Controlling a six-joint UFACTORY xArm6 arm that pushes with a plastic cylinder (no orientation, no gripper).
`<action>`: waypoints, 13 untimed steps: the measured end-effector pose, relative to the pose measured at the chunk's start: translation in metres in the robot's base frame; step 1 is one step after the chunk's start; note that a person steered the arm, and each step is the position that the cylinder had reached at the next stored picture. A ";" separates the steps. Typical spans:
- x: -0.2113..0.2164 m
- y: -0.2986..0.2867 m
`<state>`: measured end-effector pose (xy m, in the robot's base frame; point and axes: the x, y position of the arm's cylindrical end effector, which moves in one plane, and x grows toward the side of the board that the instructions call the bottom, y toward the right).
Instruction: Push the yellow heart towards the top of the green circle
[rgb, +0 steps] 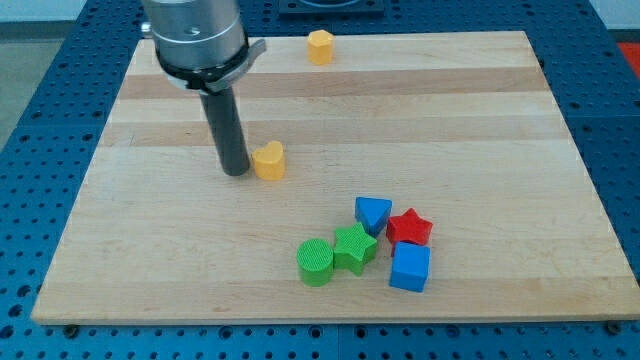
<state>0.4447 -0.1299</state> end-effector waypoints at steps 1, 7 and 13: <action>-0.017 -0.033; 0.024 -0.033; 0.053 0.072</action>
<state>0.4978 -0.0580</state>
